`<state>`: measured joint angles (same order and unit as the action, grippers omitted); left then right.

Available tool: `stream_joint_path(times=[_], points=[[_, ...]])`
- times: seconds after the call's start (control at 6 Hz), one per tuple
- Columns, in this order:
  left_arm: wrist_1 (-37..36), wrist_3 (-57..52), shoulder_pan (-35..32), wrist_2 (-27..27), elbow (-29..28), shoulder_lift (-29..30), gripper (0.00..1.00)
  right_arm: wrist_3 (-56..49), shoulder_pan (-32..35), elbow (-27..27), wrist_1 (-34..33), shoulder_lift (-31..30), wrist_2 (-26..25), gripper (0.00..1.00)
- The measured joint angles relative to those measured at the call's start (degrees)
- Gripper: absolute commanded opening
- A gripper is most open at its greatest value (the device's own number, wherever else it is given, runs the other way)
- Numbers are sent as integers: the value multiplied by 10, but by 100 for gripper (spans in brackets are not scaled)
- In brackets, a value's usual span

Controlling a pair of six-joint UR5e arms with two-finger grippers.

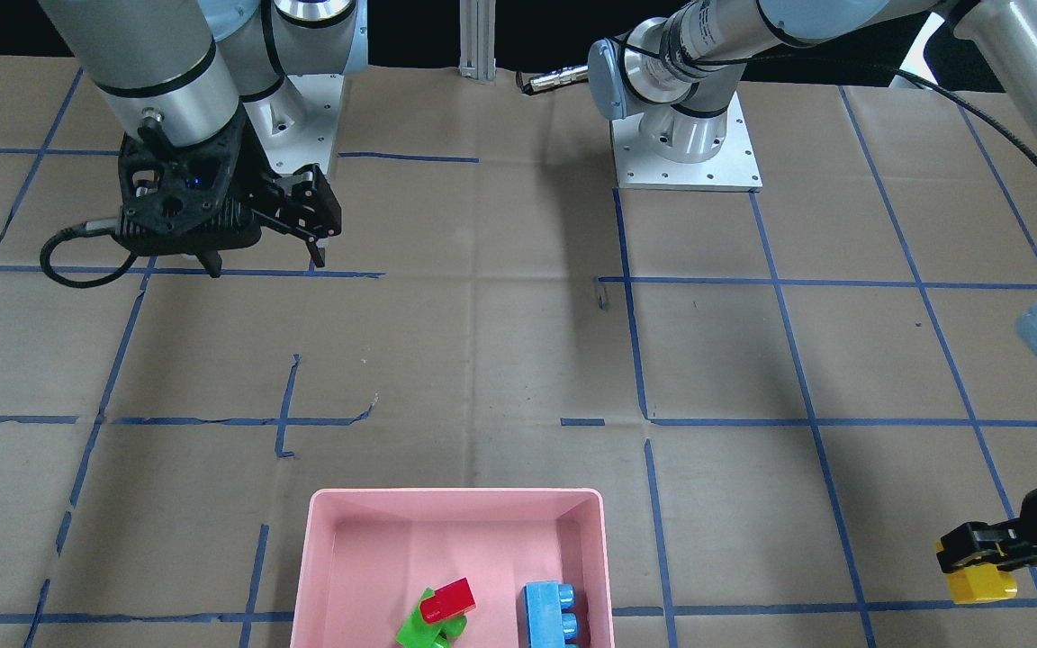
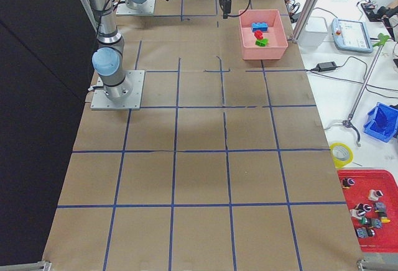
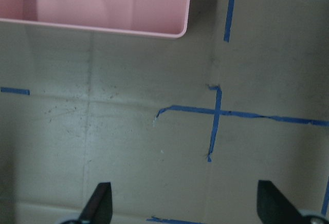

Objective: Put all blocks into box

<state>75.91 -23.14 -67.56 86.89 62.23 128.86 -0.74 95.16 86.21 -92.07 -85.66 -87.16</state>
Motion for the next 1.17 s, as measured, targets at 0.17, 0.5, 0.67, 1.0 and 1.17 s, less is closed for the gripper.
stream_joint_path(times=[0.17, 0.5, 0.67, 1.0, 1.17], points=[[72, 3, -6, 0, -47, -8, 16, 2, 0, 32, 0, -28, -1, 100], [117, 62, -59, 2, -84, -17, 16, 21, -3, 62, 4, -56, -1, 100], [120, 141, -109, 2, -94, -16, 16, 23, -8, 68, 5, -59, -1, 100], [108, 304, -221, 1, -103, -7, 16, 19, -24, 69, 6, -60, -3, 100], [92, 354, -270, 2, -104, 4, 16, 18, -30, 70, 6, -61, -4, 100]])
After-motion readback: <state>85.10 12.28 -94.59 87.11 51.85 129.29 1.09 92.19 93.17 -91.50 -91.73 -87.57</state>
